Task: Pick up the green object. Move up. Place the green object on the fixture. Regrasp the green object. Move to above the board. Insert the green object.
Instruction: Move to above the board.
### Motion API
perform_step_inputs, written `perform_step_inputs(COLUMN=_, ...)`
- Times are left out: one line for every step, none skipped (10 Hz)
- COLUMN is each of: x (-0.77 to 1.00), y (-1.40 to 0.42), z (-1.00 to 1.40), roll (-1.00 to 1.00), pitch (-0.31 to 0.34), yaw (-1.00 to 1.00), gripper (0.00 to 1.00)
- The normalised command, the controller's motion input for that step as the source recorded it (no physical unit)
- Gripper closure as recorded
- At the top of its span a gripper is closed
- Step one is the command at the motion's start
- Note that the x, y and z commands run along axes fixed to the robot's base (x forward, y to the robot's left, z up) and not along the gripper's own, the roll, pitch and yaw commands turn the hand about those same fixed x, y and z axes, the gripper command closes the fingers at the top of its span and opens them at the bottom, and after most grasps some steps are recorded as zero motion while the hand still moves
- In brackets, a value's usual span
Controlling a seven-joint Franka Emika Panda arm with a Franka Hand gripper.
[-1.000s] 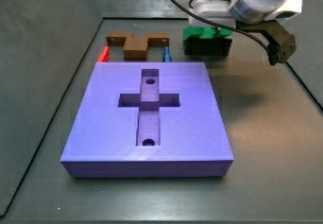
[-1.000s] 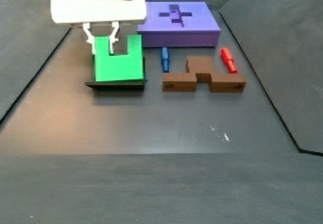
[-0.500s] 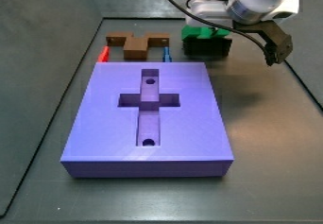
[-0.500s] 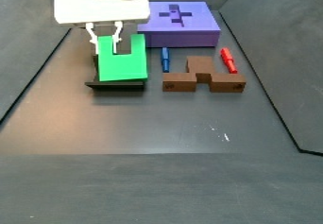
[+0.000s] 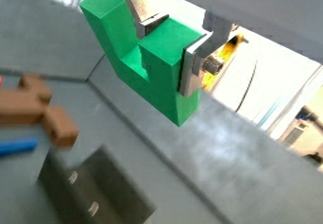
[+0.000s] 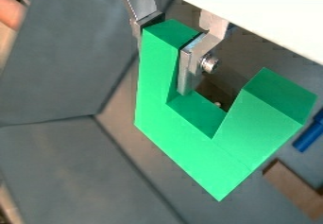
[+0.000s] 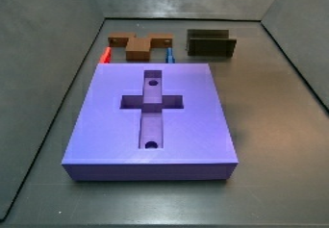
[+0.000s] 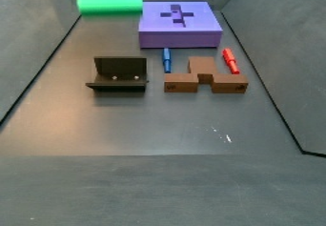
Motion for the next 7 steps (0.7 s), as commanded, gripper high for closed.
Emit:
perform_step_inputs(x=0.04, y=-0.02, z=1.4, roll=-0.01, pitch=0.079, yaw=-0.02, gripper=1.0)
perform_step_inputs(x=0.04, y=-0.02, z=0.71, roll=-0.01, pitch=0.101, yaw=-0.01, gripper=1.0)
perform_step_inputs(x=0.06, y=-0.01, z=0.22, roll=0.01, pitch=0.113, yaw=0.01, gripper=1.0)
perform_step_inputs(x=-1.15, y=-1.4, z=0.28, roll=-1.0, pitch=0.038, yaw=-0.08, gripper=1.0)
perform_step_inputs(x=-1.17, y=-1.4, z=0.29, roll=-1.0, pitch=0.021, yaw=-0.08, gripper=1.0)
perform_step_inputs(x=-1.3, y=-1.4, z=0.28, roll=-1.0, pitch=-0.02, yaw=-0.06, gripper=1.0)
perform_step_inputs(x=-1.32, y=-1.4, z=0.27, roll=-1.0, pitch=-0.032, yaw=-0.05, gripper=1.0)
